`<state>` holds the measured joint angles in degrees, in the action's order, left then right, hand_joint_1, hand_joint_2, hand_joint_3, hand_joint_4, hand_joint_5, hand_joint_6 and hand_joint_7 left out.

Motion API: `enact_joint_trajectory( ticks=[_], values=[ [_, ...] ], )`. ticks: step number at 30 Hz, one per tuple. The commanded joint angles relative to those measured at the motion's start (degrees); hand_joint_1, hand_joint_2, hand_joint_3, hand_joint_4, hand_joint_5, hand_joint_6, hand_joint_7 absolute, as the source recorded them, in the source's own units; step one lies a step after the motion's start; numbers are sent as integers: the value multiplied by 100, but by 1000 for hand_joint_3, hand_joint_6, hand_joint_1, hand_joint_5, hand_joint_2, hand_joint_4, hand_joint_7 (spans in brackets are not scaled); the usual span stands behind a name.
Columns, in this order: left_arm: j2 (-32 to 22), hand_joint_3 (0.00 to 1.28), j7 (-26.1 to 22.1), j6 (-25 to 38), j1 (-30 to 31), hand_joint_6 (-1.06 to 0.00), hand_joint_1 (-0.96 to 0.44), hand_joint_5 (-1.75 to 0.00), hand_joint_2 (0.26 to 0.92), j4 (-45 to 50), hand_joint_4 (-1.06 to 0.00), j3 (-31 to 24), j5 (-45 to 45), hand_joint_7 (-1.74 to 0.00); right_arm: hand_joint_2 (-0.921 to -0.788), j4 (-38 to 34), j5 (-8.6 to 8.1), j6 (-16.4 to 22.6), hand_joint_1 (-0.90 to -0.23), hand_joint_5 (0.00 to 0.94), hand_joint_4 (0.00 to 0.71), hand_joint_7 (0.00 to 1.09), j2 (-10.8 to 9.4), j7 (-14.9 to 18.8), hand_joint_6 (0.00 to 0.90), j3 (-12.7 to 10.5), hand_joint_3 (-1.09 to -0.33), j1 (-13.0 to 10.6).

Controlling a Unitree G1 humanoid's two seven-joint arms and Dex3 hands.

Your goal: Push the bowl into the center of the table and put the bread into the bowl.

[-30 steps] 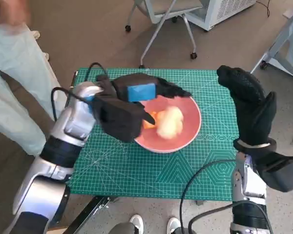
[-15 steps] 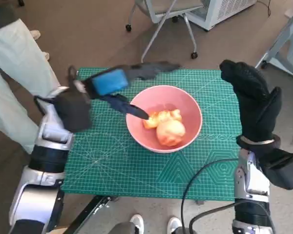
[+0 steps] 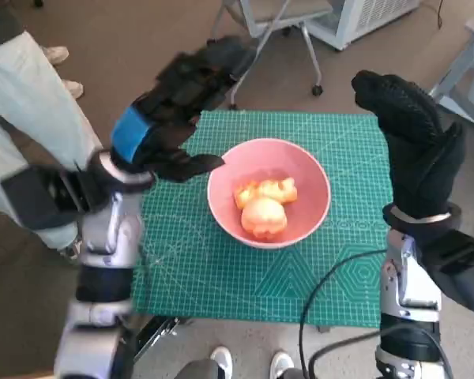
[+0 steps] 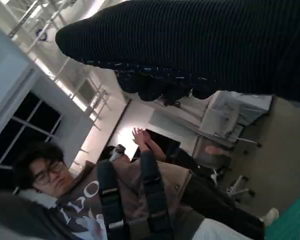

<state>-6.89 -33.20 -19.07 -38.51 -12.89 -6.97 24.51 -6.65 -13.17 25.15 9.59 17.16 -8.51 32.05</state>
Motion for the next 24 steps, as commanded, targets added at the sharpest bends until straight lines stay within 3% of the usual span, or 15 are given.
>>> enact_joint_trajectory(
  ticks=[1, 15, 24],
  values=[
    [50, 333, 407, -263, 255, 0, -776, -116, 921, 337, -203, -42, -369, -692, -921, 83, 50, -143, -714, 5, 198, 441, 66, -12, 113, 51, -760, 8],
    [145, 346, 737, 55, 562, 1, -772, -98, 921, 861, -212, 29, -301, -672, -921, 59, 24, -203, -714, 5, 202, 433, 81, 7, 120, 120, -747, 97],
    [264, 267, 717, 179, 688, -6, -695, -74, 921, 1028, -205, 52, -72, -653, -921, 42, -19, -242, -715, 4, 203, 429, 119, 39, 122, 105, -739, 100]
  ],
)
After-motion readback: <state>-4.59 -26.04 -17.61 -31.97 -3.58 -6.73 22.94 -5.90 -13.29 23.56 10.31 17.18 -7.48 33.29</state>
